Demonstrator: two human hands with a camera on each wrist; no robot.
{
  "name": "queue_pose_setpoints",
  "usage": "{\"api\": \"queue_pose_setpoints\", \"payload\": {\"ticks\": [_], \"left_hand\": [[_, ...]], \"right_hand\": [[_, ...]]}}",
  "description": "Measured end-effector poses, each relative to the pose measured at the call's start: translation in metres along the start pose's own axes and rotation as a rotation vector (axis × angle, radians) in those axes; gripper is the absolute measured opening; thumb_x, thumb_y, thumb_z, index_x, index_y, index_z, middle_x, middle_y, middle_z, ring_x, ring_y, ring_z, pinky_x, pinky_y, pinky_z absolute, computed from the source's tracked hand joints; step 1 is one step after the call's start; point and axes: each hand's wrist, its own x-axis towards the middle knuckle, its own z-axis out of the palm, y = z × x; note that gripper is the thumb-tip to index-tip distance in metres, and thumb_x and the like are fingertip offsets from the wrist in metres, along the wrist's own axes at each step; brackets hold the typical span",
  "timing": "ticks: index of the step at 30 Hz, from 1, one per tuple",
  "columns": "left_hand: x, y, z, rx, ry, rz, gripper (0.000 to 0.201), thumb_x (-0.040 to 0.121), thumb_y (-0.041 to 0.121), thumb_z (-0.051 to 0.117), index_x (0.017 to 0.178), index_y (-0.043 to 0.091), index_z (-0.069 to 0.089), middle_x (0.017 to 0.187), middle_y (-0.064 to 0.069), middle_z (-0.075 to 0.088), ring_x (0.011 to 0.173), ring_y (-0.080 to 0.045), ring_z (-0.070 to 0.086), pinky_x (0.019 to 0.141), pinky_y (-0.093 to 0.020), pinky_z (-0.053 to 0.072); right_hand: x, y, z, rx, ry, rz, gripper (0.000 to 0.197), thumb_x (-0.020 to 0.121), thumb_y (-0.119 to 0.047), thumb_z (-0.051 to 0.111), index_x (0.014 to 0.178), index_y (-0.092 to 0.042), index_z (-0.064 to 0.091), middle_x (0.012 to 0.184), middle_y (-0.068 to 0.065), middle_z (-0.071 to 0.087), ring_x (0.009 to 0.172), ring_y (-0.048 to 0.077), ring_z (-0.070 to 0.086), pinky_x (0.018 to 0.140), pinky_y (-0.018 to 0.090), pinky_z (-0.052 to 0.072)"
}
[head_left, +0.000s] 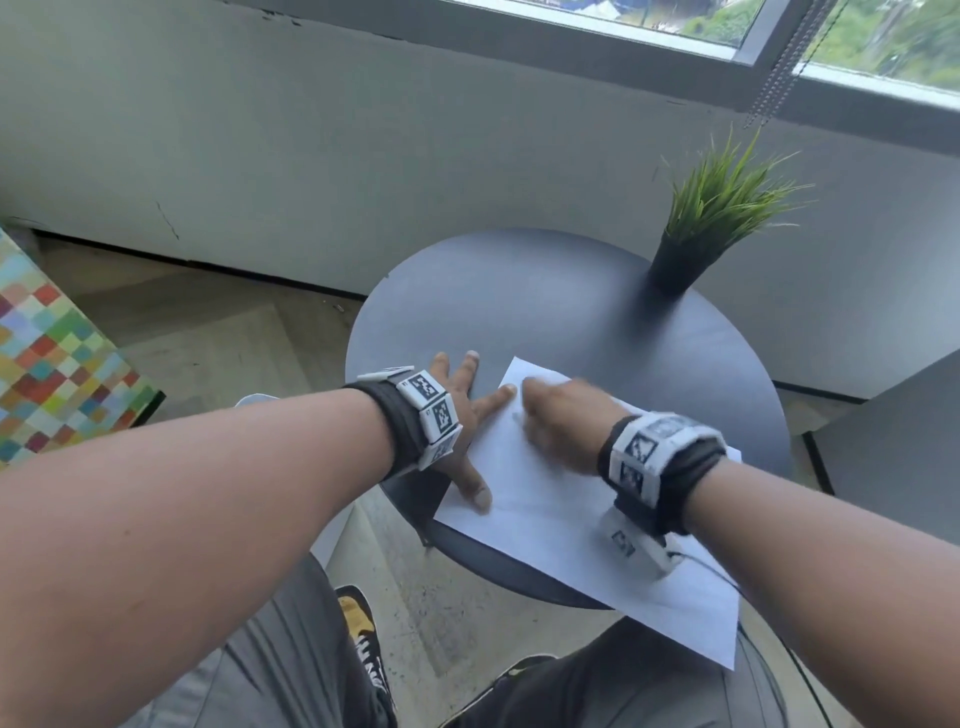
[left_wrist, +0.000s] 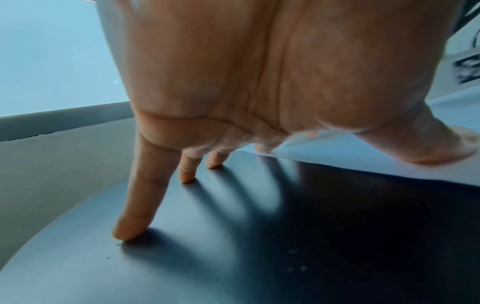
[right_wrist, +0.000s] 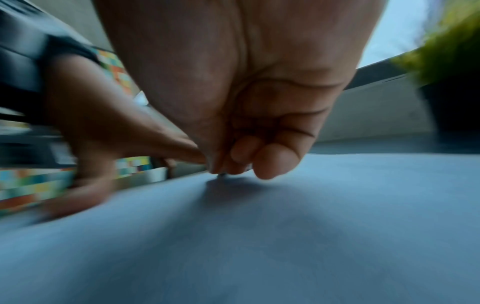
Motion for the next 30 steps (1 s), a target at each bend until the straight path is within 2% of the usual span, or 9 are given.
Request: {"api": "queue_pose_setpoints", "payload": {"ticks": [3, 6, 8, 11, 13, 16, 20, 24, 30], "left_hand": [[0.000, 0.001, 0.000, -0.019, -0.018, 0.004, 0.139, 0.049, 0.089, 0.067, 0.150, 0.046, -0.019, 0.161, -0.010, -0.024, 0.146, -0.045, -0.010, 0.110, -0.068, 0.025], [0.000, 0.003, -0.001, -0.005, -0.018, -0.003, 0.140, 0.049, 0.090, 0.066, 0.150, 0.045, -0.020, 0.161, -0.010, -0.023, 0.146, -0.045, -0.010, 0.110, -0.067, 0.026], [0.000, 0.004, -0.002, -0.006, -0.022, -0.008, 0.141, 0.048, 0.090, 0.066, 0.150, 0.044, -0.021, 0.161, -0.011, -0.023, 0.146, -0.046, -0.010, 0.110, -0.067, 0.026], [-0.002, 0.004, -0.002, 0.000, -0.027, 0.000, 0.141, 0.049, 0.091, 0.064, 0.151, 0.042, -0.021, 0.161, -0.012, -0.023, 0.147, -0.046, -0.010, 0.112, -0.065, 0.024], [-0.003, 0.003, -0.002, 0.005, -0.028, 0.002, 0.141, 0.050, 0.091, 0.064, 0.151, 0.041, -0.021, 0.161, -0.012, -0.023, 0.147, -0.046, -0.009, 0.112, -0.065, 0.025], [-0.003, 0.004, -0.001, -0.009, -0.023, 0.004, 0.143, 0.049, 0.091, 0.065, 0.153, 0.038, -0.017, 0.162, -0.009, -0.021, 0.147, -0.044, -0.004, 0.111, -0.064, 0.027], [-0.006, 0.008, -0.004, 0.029, 0.061, 0.050, 0.139, 0.049, 0.088, 0.068, 0.156, 0.023, 0.006, 0.163, -0.001, -0.015, 0.148, -0.030, 0.006, 0.104, -0.064, 0.034], [-0.011, 0.016, 0.002, -0.035, 0.050, 0.104, 0.134, 0.059, 0.090, 0.058, 0.157, 0.023, -0.003, 0.165, 0.000, -0.013, 0.151, -0.023, -0.005, 0.114, -0.065, 0.013], [-0.009, 0.022, 0.016, -0.044, 0.083, 0.062, 0.135, 0.058, 0.095, 0.050, 0.157, 0.024, -0.009, 0.164, -0.004, -0.016, 0.151, -0.027, -0.007, 0.112, -0.069, 0.009]], "right_hand": [[-0.026, -0.022, 0.011, 0.006, -0.177, -0.233, 0.020, 0.095, -0.023, 0.047, 0.110, -0.011, 0.045, 0.092, 0.014, 0.058, 0.084, 0.031, 0.052, 0.070, 0.039, 0.045], [-0.020, 0.012, 0.001, 0.051, -0.075, -0.007, 0.031, 0.097, -0.045, 0.043, 0.098, -0.014, 0.044, 0.091, 0.012, 0.061, 0.084, 0.033, 0.055, 0.073, 0.039, 0.048], [-0.022, 0.019, 0.001, 0.020, -0.023, 0.052, 0.026, 0.098, -0.040, 0.041, 0.093, -0.014, 0.038, 0.088, 0.011, 0.057, 0.080, 0.031, 0.051, 0.067, 0.036, 0.043], [-0.043, -0.015, 0.011, -0.019, -0.137, -0.140, 0.009, 0.094, -0.019, 0.042, 0.093, -0.016, 0.034, 0.088, 0.011, 0.053, 0.077, 0.029, 0.044, 0.065, 0.035, 0.034], [-0.053, -0.021, 0.015, -0.053, -0.188, -0.233, 0.010, 0.095, -0.021, 0.045, 0.097, -0.015, 0.036, 0.091, 0.012, 0.056, 0.079, 0.031, 0.047, 0.065, 0.036, 0.036], [-0.037, 0.018, 0.007, 0.018, -0.084, 0.031, 0.031, 0.099, -0.045, 0.038, 0.098, -0.015, 0.039, 0.096, 0.013, 0.059, 0.085, 0.033, 0.055, 0.068, 0.036, 0.041], [-0.028, 0.041, 0.008, 0.060, -0.024, 0.214, 0.030, 0.099, -0.043, 0.038, 0.096, -0.014, 0.041, 0.091, 0.008, 0.056, 0.084, 0.029, 0.050, 0.074, 0.038, 0.046], [-0.026, 0.033, 0.007, 0.062, -0.018, 0.245, 0.024, 0.099, -0.039, 0.038, 0.095, -0.016, 0.037, 0.091, 0.009, 0.053, 0.083, 0.030, 0.049, 0.073, 0.038, 0.045], [-0.055, -0.014, 0.021, -0.032, -0.133, -0.162, 0.015, 0.093, -0.018, 0.047, 0.091, -0.019, 0.032, 0.092, 0.009, 0.055, 0.080, 0.029, 0.048, 0.065, 0.034, 0.032]]}}
